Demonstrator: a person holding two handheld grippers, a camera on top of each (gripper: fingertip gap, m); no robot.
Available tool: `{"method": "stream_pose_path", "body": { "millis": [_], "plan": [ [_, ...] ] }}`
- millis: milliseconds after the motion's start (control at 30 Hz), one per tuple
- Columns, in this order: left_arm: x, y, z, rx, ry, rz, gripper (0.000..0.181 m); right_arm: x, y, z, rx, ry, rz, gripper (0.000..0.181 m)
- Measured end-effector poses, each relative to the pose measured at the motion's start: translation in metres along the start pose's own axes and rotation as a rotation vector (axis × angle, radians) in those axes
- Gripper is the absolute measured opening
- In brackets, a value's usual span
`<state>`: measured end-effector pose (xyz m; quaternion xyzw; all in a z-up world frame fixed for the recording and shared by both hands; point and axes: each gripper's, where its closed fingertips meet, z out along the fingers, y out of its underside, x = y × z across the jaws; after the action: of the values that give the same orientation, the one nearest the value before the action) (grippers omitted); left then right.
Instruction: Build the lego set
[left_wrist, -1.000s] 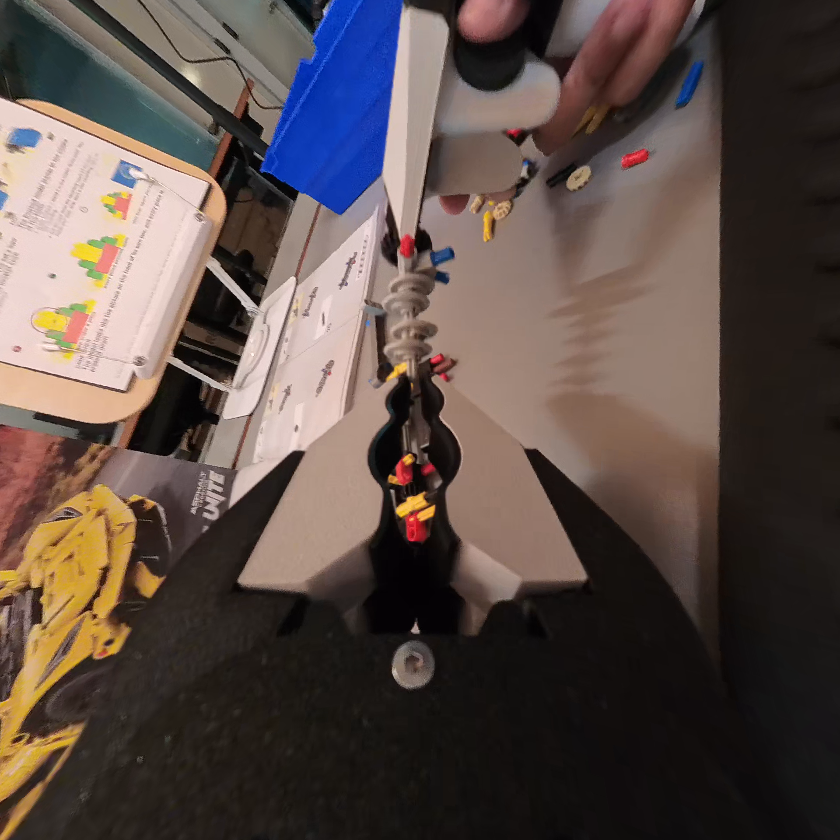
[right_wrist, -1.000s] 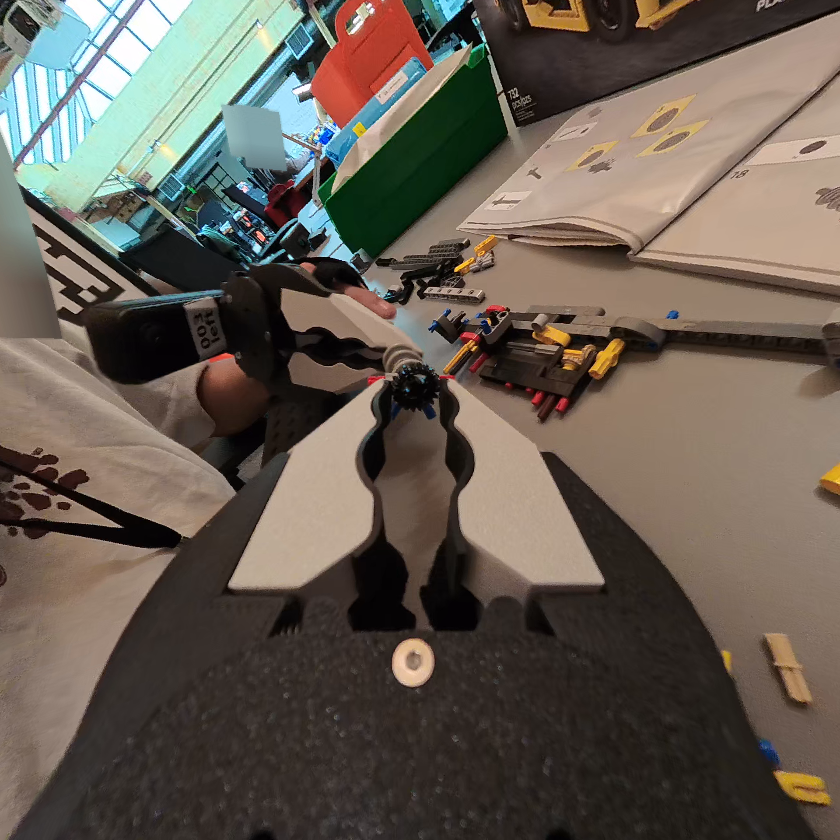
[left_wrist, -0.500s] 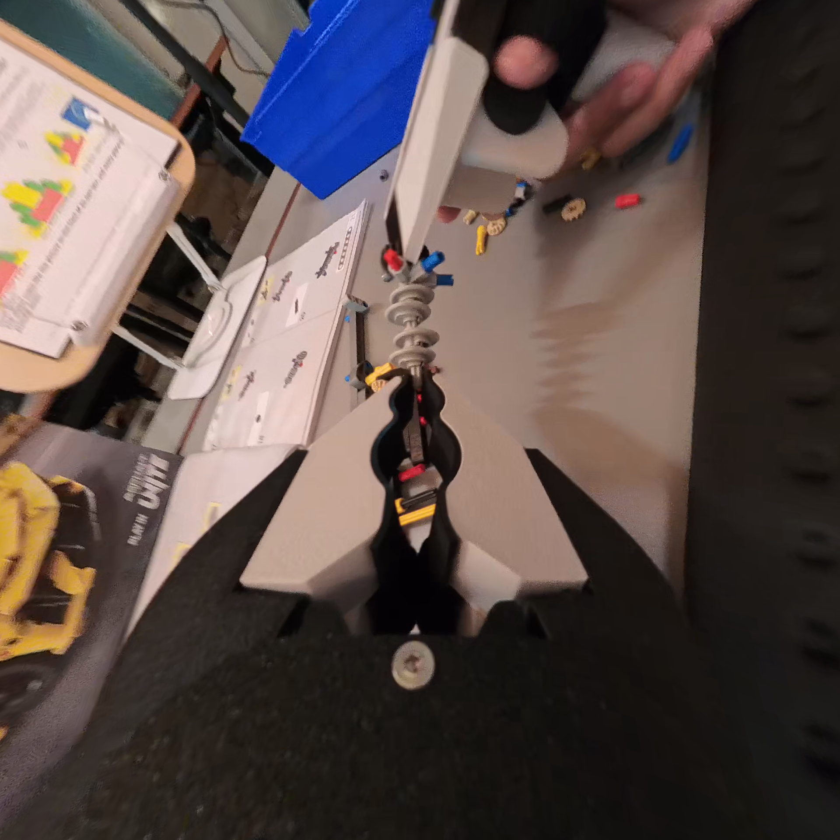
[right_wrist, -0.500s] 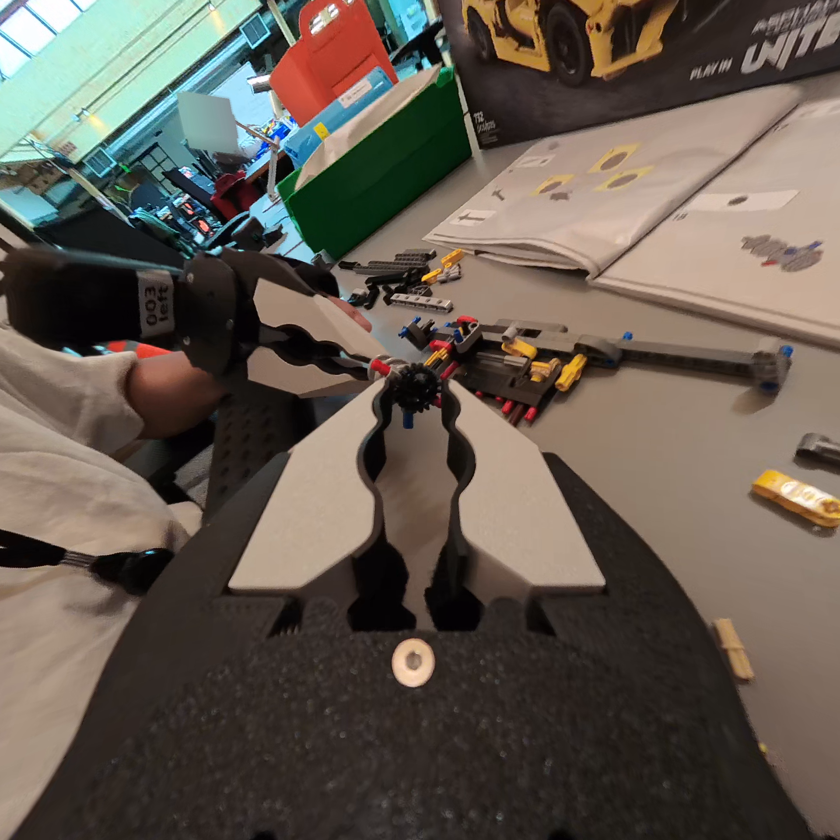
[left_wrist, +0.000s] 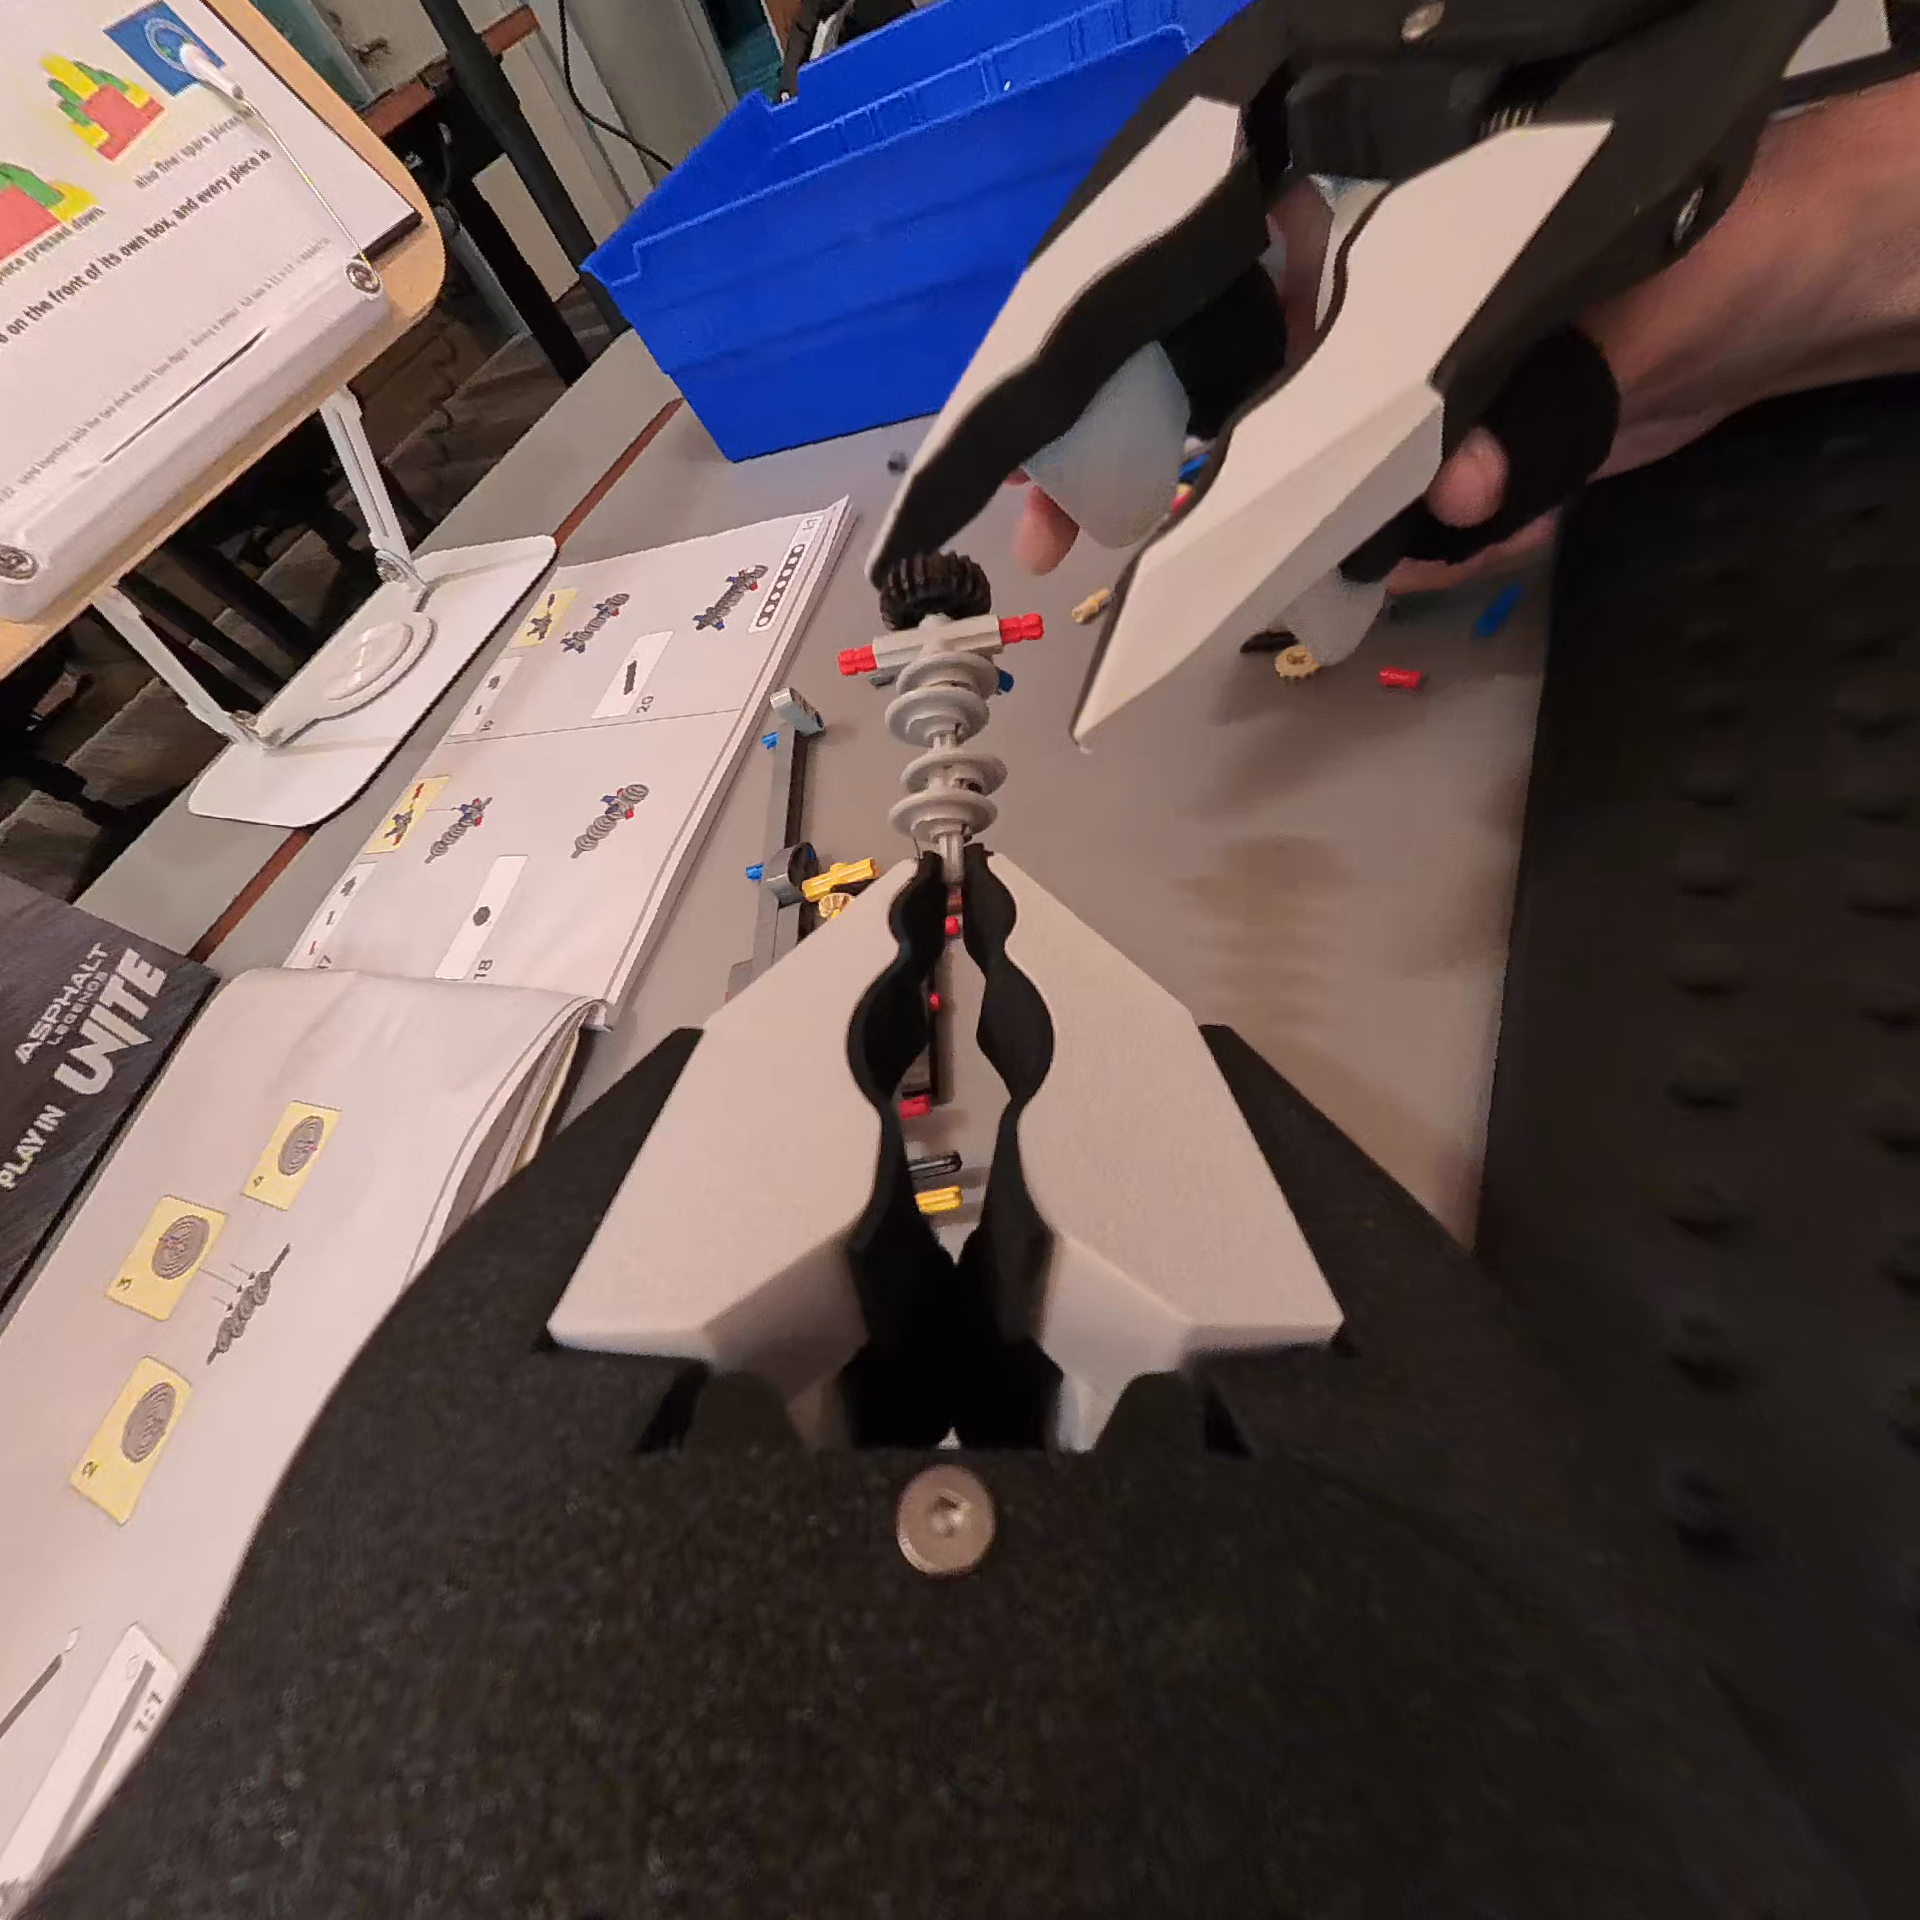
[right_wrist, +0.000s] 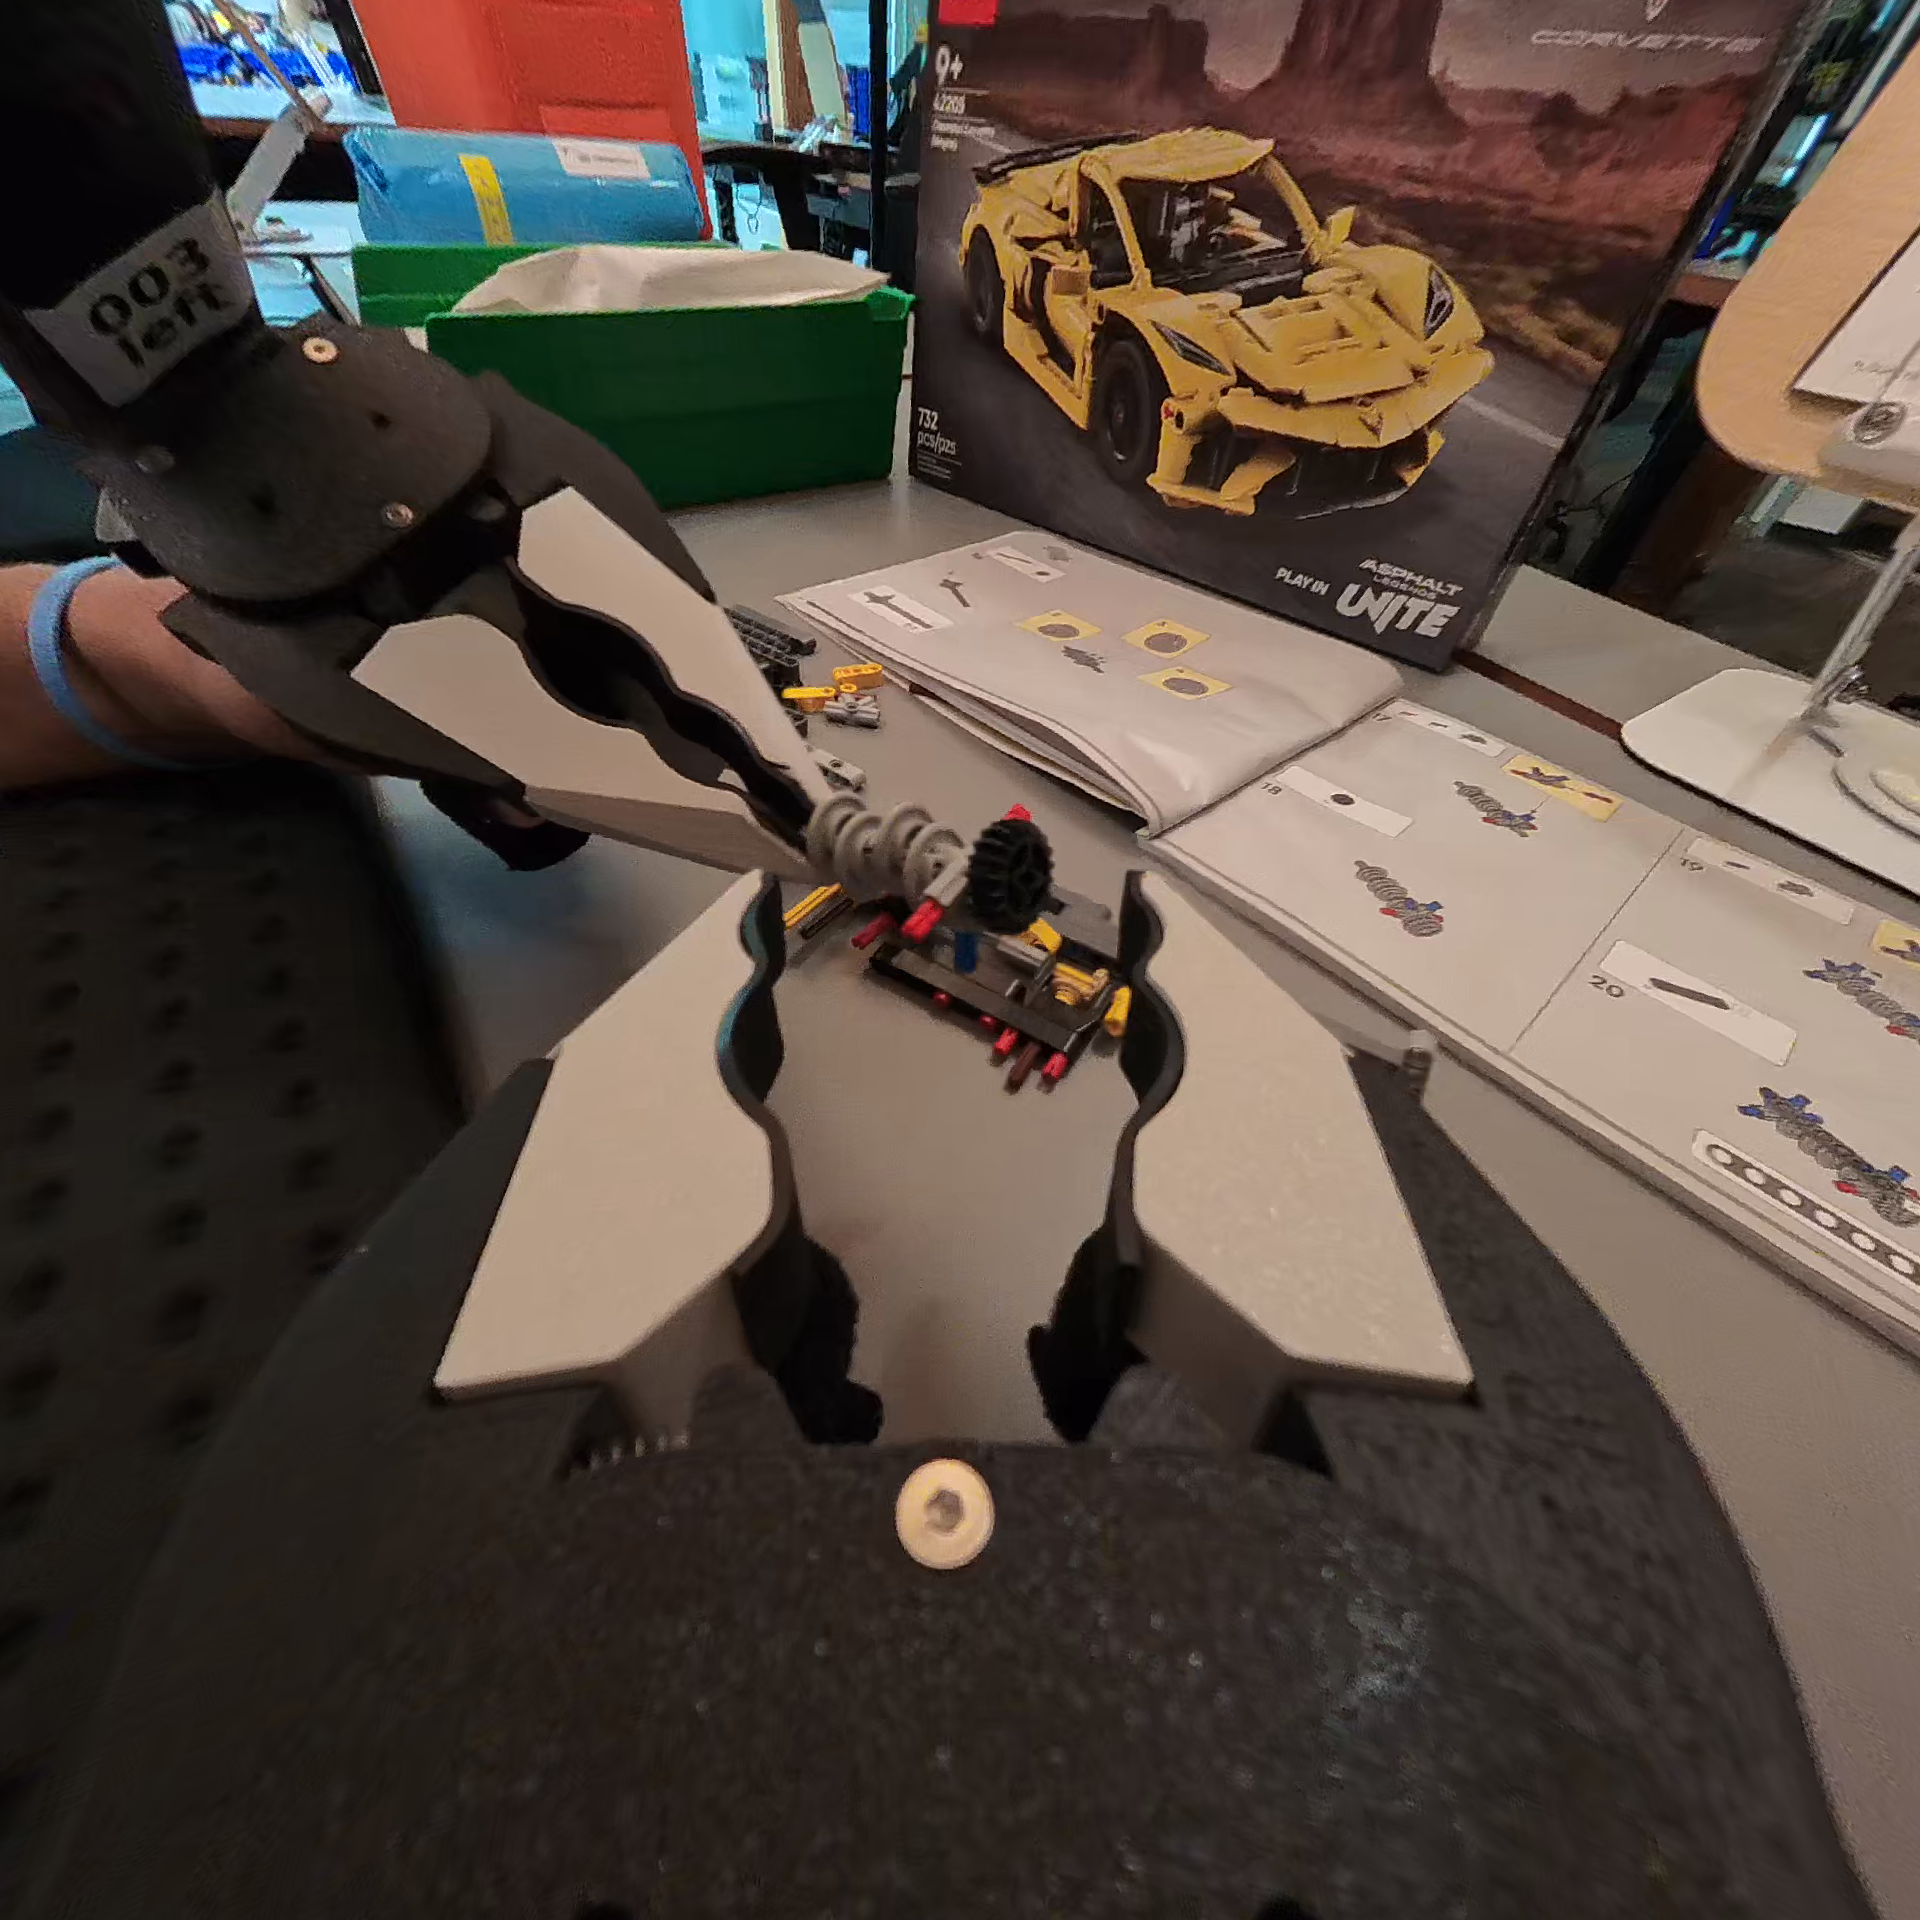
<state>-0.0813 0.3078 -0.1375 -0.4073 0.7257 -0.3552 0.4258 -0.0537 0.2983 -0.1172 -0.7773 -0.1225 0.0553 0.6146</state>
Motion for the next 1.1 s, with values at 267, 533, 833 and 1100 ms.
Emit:
{"method": "stream_pose_path", "body": {
  "millis": [267,533,833,1100],
  "plan": [
    [0.004,-0.002,0.004,-0.001,-0.012,0.017,0.002,-0.001,0.012,0.011,-0.094,0.129,-0.092,0.053],
    [0.005,0.004,0.011,-0.043,-0.053,0.081,0.002,0.009,0.022,0.015,-0.178,0.233,-0.162,0.045],
    [0.007,0.006,0.015,-0.047,-0.051,0.085,0.002,0.009,0.025,0.015,-0.198,0.223,-0.149,0.043],
    [0.007,0.008,0.017,-0.058,-0.057,0.09,0.002,0.01,0.027,0.016,-0.211,0.225,-0.145,0.043]
  ]
}}
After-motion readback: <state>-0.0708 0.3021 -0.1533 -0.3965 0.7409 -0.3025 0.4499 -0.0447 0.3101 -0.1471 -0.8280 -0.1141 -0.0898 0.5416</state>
